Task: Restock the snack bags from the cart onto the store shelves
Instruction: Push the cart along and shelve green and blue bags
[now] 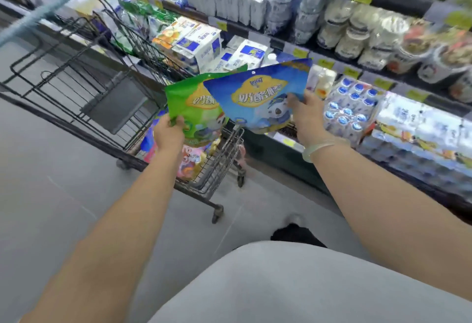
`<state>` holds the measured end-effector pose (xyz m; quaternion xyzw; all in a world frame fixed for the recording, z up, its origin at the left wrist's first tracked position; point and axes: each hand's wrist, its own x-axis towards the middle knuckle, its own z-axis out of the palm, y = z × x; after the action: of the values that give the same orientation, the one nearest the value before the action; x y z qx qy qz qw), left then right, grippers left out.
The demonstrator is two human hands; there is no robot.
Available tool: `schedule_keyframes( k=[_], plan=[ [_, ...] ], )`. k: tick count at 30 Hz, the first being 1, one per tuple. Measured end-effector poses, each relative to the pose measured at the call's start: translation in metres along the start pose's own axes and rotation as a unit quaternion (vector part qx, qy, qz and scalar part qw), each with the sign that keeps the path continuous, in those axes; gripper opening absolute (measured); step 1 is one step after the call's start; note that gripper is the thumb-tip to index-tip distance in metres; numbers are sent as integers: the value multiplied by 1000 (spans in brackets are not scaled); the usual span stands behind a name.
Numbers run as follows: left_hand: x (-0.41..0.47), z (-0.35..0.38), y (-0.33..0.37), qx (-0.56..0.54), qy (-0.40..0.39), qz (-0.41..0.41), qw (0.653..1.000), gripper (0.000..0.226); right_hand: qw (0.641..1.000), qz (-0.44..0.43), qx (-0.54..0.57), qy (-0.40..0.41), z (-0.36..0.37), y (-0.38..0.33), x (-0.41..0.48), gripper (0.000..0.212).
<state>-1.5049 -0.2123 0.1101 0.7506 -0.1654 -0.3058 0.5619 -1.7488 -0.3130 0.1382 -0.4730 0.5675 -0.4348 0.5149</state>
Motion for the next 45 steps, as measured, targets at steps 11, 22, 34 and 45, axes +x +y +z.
schedule_keyframes(
  k=[11,22,34,45],
  plan=[
    [-123,130,35,-42,-195,53,978,22,980,36,113,158,-180,10,-36,20],
    [-313,301,13,-52,-338,12,940,10,929,61,167,325,-452,42,-111,22],
    [-476,468,-17,23,-454,-31,890,20,843,104,213,482,-649,100,-149,20],
    [-549,622,-29,91,-502,-11,860,21,813,105,251,515,-784,103,-90,23]
  ],
)
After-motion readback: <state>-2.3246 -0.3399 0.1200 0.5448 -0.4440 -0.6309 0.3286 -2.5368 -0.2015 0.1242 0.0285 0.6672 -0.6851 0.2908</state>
